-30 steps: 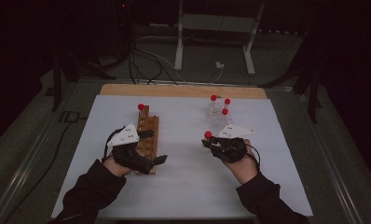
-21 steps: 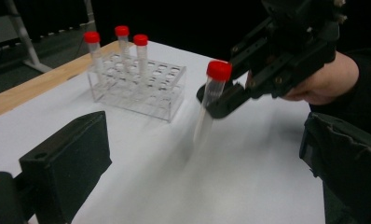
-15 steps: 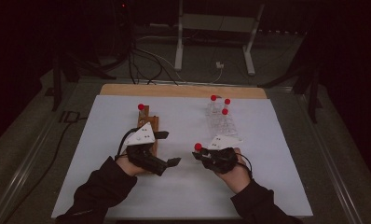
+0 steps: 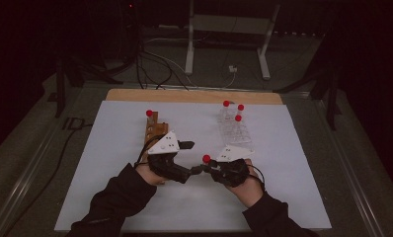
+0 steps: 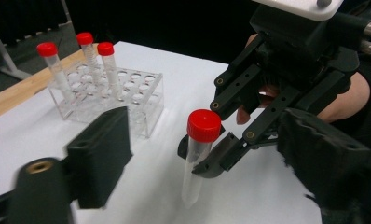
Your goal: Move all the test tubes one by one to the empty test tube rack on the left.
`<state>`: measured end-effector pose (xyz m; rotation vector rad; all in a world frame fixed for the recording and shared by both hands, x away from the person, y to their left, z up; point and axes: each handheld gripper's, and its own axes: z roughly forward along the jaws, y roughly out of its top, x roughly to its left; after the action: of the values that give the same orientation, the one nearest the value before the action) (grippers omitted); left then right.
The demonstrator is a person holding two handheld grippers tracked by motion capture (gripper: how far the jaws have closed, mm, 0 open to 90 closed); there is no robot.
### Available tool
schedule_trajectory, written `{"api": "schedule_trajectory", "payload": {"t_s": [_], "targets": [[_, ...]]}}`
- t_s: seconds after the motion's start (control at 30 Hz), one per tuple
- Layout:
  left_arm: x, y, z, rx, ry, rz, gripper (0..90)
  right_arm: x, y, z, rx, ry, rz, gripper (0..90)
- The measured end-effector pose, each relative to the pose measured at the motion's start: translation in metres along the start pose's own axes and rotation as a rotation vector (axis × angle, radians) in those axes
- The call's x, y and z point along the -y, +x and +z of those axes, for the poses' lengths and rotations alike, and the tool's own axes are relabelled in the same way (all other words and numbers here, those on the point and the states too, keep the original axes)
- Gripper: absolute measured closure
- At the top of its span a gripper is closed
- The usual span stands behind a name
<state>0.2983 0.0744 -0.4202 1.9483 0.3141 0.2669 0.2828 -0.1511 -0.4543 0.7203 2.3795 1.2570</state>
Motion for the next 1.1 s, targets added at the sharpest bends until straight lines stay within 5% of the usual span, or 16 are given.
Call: {"api": "schedule_trajectory", "payload": {"t_s": [0.77,1.1], "targets": [[0.0,-0.003,0.024,0.011,0.054,0.037,69.1,-0.001,0.001,-0.002,-0.011,-0.007,-0.001,75.5],[-0.002,-0.002,0.024,0.007,0.059,0.039,71.9,-0.001,0.0,-0.003,-0.009,-0.013,0.004,75.3]]}}
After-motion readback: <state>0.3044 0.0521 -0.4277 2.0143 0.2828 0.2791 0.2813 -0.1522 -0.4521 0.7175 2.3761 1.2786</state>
